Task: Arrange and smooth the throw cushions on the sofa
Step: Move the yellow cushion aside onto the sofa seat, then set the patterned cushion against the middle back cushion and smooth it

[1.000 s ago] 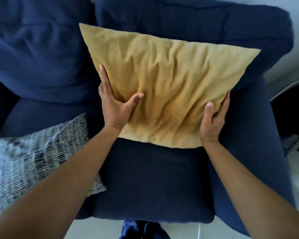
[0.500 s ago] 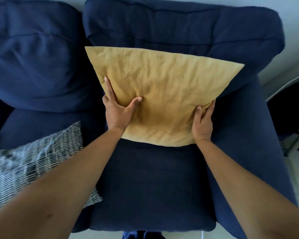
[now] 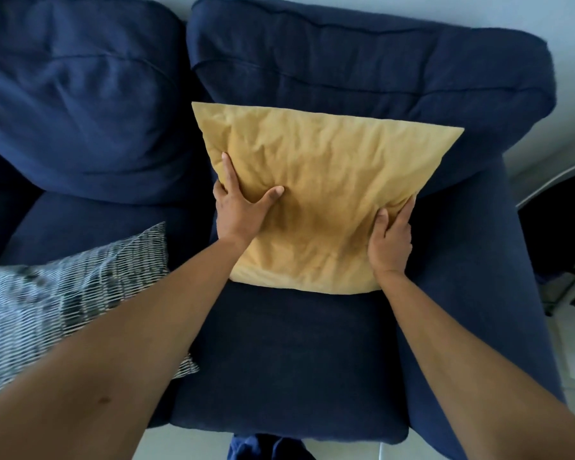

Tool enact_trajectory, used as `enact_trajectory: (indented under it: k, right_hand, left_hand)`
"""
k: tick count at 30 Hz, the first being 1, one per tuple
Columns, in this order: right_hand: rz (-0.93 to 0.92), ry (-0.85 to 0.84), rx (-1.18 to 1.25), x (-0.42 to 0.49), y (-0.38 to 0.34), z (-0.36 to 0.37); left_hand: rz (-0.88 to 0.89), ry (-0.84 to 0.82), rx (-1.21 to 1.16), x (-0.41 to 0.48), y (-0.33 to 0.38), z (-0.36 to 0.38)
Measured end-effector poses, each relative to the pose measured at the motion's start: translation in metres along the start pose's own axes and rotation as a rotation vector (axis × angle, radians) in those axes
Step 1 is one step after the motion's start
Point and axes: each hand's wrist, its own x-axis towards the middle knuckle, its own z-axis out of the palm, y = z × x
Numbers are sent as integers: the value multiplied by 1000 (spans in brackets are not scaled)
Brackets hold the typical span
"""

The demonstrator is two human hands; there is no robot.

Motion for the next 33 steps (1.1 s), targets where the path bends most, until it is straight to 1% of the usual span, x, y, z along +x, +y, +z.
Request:
enact_trajectory:
  k: [2,4,6,7,11,13,15,19,21,23,27,29,31,33]
  right_hand:
    - [-32,58,-74,-8,-1,3]
    - [-104,154,-99,-20,-11,3]
    - [-232,207,-75,-33,-27,3]
    - [-302,208,-56,-41,-36,5]
    - [-547,105,71,-75,-71,28]
    - [-602,13,106,-95,-91,52]
    - [-605,-81,85,-115,-108,78]
    - [-549,-349,-9,-160,-138,140]
    - [-474,-482,-68,-182,-147,175]
    - [-355,-585,-120,-206,-158,209]
    - [7,-795,-222,-247,-178,264]
    - [161,-841,-254,-260,-182,283]
    - [305,-843,-242,-271,-182,299]
    - [405,-835,-220,-275,-180,310]
  left_hand:
    - [26,15,9,-4,-3,-5]
    - [46,38,21,-11,-7,-11]
    - [57,73,18,-17,-11,-21]
    - [55,93,21,-20,-13,-27]
    - [22,168,73,-27,-34,-64]
    - [-1,203,103,-29,-54,-91]
    - [-47,210,132,-29,-78,-118]
    - [-147,229,245,-25,-138,-182]
    - [-221,221,316,-23,-171,-216]
    - [-291,205,377,-20,-206,-253]
    - [-496,115,390,-17,-268,-317]
    - [-609,79,360,-17,-294,-340]
    - [-706,59,300,-16,-321,-358]
    - [-793,29,131,-14,-347,-369]
